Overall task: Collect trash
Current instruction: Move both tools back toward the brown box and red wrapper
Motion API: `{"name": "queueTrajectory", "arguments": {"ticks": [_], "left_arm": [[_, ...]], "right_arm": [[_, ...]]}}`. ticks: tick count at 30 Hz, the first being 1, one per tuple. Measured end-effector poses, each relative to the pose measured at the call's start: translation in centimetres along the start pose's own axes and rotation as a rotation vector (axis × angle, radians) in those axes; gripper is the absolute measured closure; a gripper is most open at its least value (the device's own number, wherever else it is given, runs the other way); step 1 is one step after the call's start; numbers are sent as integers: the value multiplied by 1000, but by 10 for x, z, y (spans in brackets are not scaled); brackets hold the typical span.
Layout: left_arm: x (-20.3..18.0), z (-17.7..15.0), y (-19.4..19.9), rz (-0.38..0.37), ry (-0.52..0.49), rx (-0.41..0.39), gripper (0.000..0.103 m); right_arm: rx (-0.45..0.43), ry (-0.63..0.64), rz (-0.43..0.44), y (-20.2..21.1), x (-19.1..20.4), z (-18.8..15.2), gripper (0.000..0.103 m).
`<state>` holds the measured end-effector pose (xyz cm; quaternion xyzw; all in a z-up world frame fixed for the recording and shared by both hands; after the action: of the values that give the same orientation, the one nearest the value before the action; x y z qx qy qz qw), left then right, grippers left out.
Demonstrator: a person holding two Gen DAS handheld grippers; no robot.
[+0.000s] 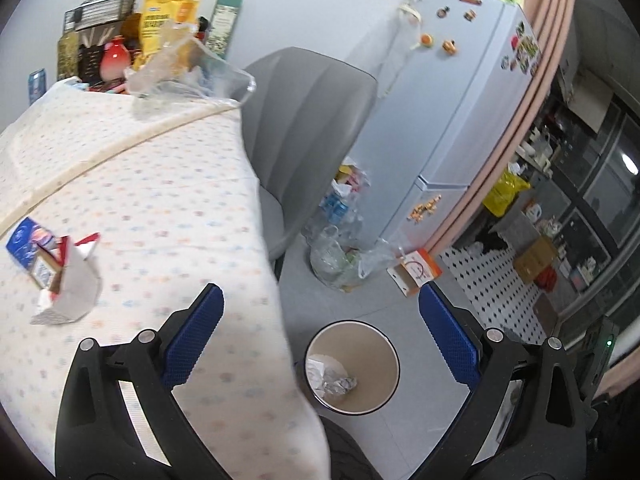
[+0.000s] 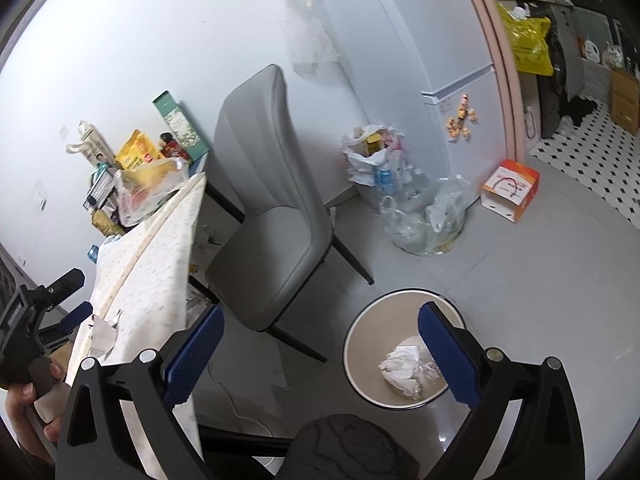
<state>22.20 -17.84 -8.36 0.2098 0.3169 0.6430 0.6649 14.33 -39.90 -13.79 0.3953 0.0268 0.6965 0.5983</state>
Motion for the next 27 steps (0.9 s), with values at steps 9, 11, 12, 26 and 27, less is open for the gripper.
{"name": "queueTrajectory", "arguments": {"ticks": [9, 11, 12, 26, 27], "left_arm": [[69, -2, 15, 17, 99, -29, 6], [83, -2, 17, 21, 122, -34, 6], [91, -2, 19, 24, 135, -39, 6], [194, -6, 32, 74, 315, -77, 6], [201, -7, 33, 81, 325, -78, 6]], "right_arm": [[45, 79, 37, -23, 57, -8, 8], [50, 94, 49, -28, 70, -10, 8], [56, 105, 56, -32, 78, -11, 8], [165, 269, 155, -86, 183, -22, 15], [174, 277, 164, -90, 190, -24, 16]]}}
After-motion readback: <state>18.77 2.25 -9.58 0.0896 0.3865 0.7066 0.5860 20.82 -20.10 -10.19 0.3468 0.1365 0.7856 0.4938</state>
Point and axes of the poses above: each gripper's, at about its wrist camera, not at the fingertips, and y roughly against the way its jaws point, x to its left, z to its top, the point moved 5 cm from there along -y, roughly the way its jaws point, and after that the axes turned 14 degrees about z, right-handed, at the moved point
